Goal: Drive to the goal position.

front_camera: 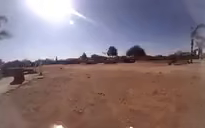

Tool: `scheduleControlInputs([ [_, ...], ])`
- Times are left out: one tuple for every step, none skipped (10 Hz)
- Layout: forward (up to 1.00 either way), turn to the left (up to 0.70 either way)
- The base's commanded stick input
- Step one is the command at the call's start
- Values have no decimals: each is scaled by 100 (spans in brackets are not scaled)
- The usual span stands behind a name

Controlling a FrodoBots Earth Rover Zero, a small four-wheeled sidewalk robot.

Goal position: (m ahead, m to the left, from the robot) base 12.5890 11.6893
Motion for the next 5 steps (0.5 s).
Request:
scheduleControlInputs([
  [70, 2],
  [70, 3],
  [70, 5],
  [70, 5],
  [70, 3],
])
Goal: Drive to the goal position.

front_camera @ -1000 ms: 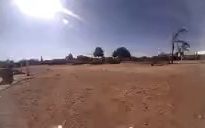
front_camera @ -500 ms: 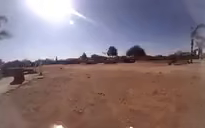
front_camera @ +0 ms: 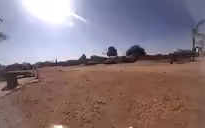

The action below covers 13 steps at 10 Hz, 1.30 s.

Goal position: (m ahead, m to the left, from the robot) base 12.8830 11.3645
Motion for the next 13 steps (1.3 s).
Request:
scheduleControlInputs([
  [70, 3],
  [70, 3],
  [70, 2],
  [70, 2],
  [70, 2],
  [70, 2],
  [70, 2],
  [70, 0],
  [70, 0],
  [70, 0],
  [70, 0],
  [70, 0],
  [70, 0],
])
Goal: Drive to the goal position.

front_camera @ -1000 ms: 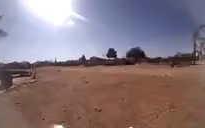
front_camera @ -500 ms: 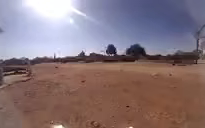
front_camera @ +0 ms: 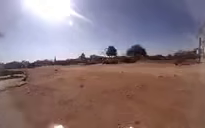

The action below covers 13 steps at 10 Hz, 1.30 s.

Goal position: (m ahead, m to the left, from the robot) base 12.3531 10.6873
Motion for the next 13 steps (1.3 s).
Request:
scheduleControlInputs([
  [70, 0],
  [70, 0],
  [70, 0],
  [70, 2],
  [70, 2],
  [70, 2],
  [70, 2],
  [70, 2],
  [70, 2],
  [70, 1],
  [70, 2],
  [70, 2],
  [70, 2],
])
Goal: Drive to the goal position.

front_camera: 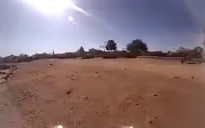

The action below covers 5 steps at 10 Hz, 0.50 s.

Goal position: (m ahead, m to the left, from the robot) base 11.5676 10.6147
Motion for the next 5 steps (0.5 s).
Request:
scheduleControlInputs([
  [70, 2],
  [70, 2],
  [70, 2],
  [70, 3],
  [70, 4],
])
